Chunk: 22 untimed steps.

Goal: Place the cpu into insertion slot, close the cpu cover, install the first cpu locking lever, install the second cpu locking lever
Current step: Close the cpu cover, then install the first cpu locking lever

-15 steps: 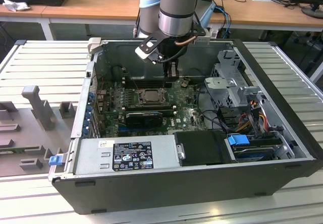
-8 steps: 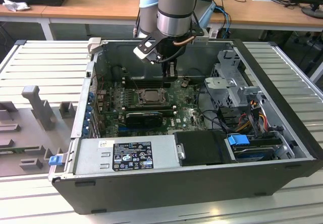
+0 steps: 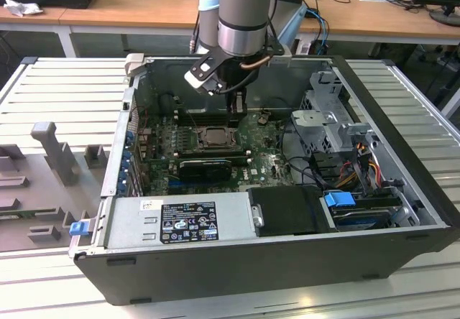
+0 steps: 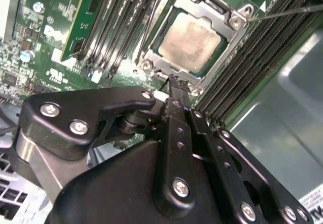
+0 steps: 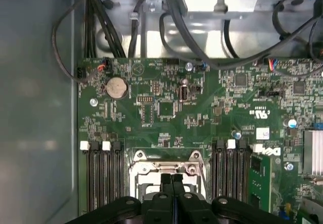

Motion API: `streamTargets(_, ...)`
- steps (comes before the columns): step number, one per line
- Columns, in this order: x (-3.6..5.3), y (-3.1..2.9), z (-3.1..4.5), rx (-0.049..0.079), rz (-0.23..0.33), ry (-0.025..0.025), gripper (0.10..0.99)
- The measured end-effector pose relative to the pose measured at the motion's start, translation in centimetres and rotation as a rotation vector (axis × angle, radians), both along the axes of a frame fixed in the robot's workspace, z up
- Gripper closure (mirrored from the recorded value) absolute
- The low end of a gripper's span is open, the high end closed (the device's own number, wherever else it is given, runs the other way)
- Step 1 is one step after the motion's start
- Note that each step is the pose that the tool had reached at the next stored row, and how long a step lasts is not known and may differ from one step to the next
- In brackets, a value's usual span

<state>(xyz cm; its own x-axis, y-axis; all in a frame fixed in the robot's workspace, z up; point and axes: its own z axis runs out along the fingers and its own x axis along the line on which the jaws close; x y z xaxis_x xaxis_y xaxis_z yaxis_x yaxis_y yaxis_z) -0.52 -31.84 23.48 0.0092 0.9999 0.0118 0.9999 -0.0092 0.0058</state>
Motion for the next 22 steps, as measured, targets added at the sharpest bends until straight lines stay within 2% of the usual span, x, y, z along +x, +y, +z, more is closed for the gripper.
streamTargets(4,-0.85,0.0,-0.69,0.0,0.001,0.0013,0.98)
streamTargets(12,-3.35,0.0,-0.79,0.001,0.003,0.0031,0.98)
streamTargets(17,-3.66,0.0,-0.79,0.001,0.003,0.0031,0.98)
streamTargets(22,-3.68,0.0,-0.44,0.002,0.003,0.003,0.98)
